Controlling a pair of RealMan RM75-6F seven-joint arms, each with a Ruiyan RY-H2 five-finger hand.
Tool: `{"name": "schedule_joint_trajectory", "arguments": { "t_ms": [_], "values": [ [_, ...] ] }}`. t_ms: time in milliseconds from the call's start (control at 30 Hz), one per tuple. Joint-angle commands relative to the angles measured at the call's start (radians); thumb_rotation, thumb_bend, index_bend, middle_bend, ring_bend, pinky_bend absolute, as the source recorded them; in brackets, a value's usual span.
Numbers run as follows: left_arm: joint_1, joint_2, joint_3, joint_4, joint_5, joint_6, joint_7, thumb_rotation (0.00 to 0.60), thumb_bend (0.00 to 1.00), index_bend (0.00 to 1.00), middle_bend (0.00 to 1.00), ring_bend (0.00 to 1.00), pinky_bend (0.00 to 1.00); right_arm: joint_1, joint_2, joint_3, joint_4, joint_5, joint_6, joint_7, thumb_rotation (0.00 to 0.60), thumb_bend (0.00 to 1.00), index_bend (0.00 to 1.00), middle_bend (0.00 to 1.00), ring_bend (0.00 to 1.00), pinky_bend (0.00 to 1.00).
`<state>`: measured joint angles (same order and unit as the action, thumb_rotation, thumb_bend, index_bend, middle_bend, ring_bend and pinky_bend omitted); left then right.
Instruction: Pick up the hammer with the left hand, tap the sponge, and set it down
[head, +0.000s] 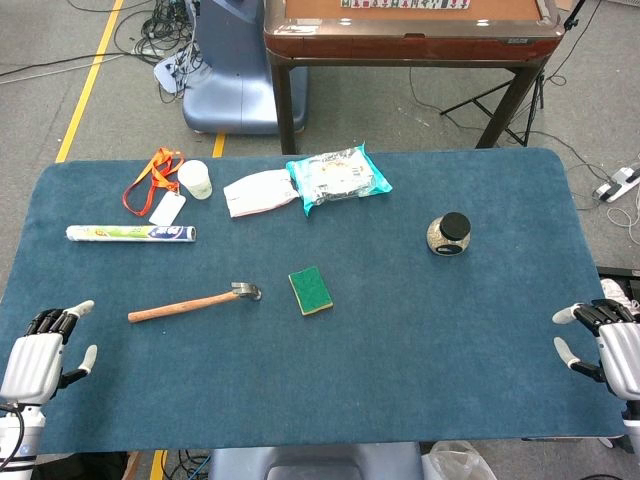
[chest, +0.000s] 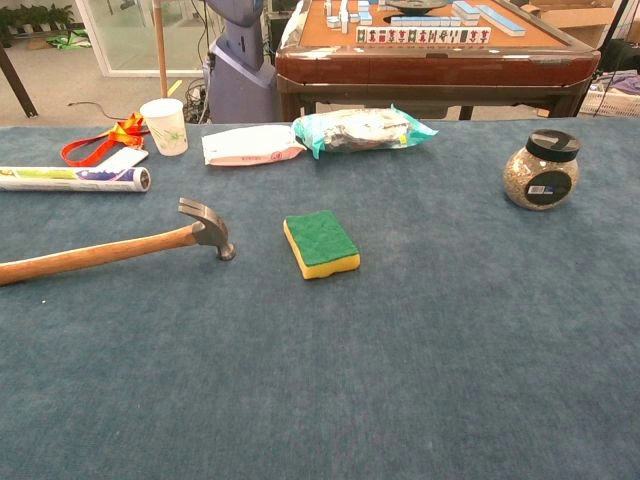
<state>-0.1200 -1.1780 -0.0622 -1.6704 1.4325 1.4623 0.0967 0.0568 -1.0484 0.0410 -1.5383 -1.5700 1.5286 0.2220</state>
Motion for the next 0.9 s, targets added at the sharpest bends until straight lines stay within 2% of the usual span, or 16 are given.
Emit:
{"name": "schedule_joint_trajectory", "arguments": {
  "t_ms": [33,367,667,900],
  "values": [
    [0.000,0.001,0.001,-0.002,0.000,-0.002,0.001,0.600,0.36,0.19,0.26,0.19,0.13,0.000,0.000,0.000,0.000,0.000,-0.001,-0.001,0.600,0.32,0.46,0.45,0.39,0.26],
    [-0.025,0.003,-0.007,-0.012,0.014,-0.028,-0.003,0.600,0.36,0.19,0.26,0.19,0.13,-0.004,-0.006,0.007,0.010,0.003,0.014,0.008,0.600,0.32,0.46,0.45,0.39,0.26],
    [-0.111,-0.011,-0.030,-0.040,0.008,-0.137,0.048,0.600,0.36,0.19,0.26,0.19,0.12,-0.003,-0.011,0.012,0.017,0.007,0.016,0.010,0.600,0.32,0.46,0.45,0.39,0.26],
    [-0.199,-0.058,-0.053,-0.044,-0.048,-0.256,0.132,0.600,0.30,0.13,0.22,0.17,0.11,-0.001,-0.011,0.013,0.019,0.009,0.010,0.013,0.600,0.32,0.46,0.45,0.39,0.26]
  ]
}}
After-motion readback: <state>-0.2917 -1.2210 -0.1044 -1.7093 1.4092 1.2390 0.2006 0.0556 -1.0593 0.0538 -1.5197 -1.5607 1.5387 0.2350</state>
